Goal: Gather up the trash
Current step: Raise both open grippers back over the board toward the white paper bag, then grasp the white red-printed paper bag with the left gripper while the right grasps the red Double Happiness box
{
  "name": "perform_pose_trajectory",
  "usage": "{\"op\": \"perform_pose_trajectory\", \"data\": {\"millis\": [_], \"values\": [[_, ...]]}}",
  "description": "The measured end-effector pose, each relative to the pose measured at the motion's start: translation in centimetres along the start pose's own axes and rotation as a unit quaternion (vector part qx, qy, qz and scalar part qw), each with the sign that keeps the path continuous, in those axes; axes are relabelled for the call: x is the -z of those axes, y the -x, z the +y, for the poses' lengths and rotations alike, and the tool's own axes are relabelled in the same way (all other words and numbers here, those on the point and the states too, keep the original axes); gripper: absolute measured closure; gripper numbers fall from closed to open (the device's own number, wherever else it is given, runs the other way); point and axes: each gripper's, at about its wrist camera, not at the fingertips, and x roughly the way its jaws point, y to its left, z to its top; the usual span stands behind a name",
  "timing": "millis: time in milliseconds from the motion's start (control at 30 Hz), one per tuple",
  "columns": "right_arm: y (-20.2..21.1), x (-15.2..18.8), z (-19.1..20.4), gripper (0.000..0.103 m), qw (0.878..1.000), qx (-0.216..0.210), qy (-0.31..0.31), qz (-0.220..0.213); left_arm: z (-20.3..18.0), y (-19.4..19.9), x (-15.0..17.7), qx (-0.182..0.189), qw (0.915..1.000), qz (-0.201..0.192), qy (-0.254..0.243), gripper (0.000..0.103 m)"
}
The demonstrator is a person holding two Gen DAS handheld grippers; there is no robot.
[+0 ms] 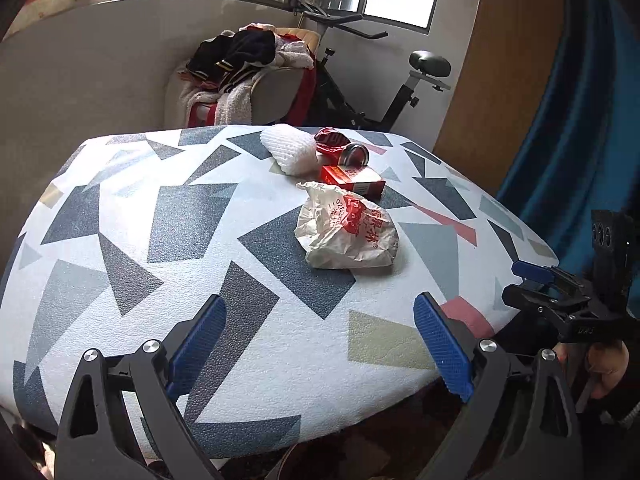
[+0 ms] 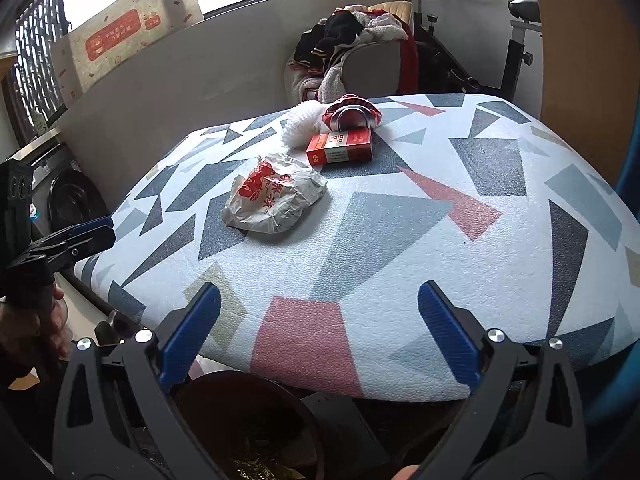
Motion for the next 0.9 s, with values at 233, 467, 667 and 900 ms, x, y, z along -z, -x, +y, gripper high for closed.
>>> {"op": "perform_pose_trajectory", "data": {"millis": [233, 467, 667, 900], "values": [[-0.7, -0.3, -1.4, 0.006, 1.000, 0.023, -0.004, -0.010, -0.5, -7.9, -4.3, 0.037, 0.9981, 0.035, 0.035, 0.009], [-1.1, -0.2, -3.5, 0.006, 0.999, 0.022, -0.041, -0.022, 0.2, -13.6, -6.3, 0.033, 0.9952, 0.070, 0.060, 0.009], [-1.6, -0.8, -3.9, 0.006, 0.998, 0.021, -0.048, -0.019, 0.0, -14.4, -5.3, 0.029, 0.9953, 0.082, 0.043, 0.047], [-3.1, -3.6, -3.2, 0.006, 0.999, 0.008, -0.047, -0.025, 2.2, -9.7, -3.7, 0.050, 0.9960, 0.038, 0.063, 0.065]]}}
